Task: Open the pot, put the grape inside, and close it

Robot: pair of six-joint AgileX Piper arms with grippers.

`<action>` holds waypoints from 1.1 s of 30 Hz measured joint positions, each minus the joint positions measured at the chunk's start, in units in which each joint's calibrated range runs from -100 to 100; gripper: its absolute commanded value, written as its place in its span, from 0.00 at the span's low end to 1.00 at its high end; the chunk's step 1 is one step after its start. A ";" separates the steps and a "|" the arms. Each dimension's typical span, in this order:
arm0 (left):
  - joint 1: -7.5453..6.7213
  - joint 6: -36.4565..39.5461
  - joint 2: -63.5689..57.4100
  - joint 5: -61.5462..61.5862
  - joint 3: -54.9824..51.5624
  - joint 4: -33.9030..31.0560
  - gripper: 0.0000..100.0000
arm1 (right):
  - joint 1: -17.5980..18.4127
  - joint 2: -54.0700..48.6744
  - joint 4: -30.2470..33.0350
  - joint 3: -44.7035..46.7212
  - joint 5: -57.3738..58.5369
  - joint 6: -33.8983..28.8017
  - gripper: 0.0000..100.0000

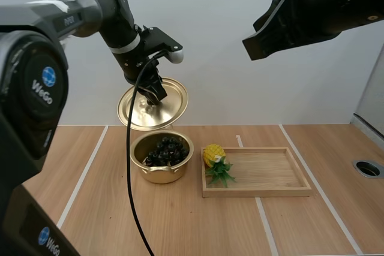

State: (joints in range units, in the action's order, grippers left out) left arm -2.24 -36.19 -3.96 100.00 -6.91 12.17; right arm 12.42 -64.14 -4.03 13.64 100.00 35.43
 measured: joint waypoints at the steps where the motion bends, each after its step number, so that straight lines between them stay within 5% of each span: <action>1: 0.00 -0.09 1.00 0.00 0.00 0.00 0.00 | 0.00 0.00 -0.02 0.00 0.00 0.00 0.00; 16: 0.00 -1.07 9.46 0.00 -0.78 0.00 0.00 | 0.00 0.00 -0.02 0.00 0.00 0.00 0.00; 25: -2.77 -1.79 10.38 0.00 -2.81 -1.60 0.00 | 0.00 0.00 -0.02 0.00 0.00 0.00 0.00; 33: -2.92 -1.79 10.38 0.00 -2.89 -3.81 0.00 | 0.00 0.00 -0.02 0.00 0.00 0.00 0.00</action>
State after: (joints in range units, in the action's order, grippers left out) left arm -5.16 -37.98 6.42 100.00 -9.80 8.36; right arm 12.42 -64.14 -4.05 13.64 100.00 35.43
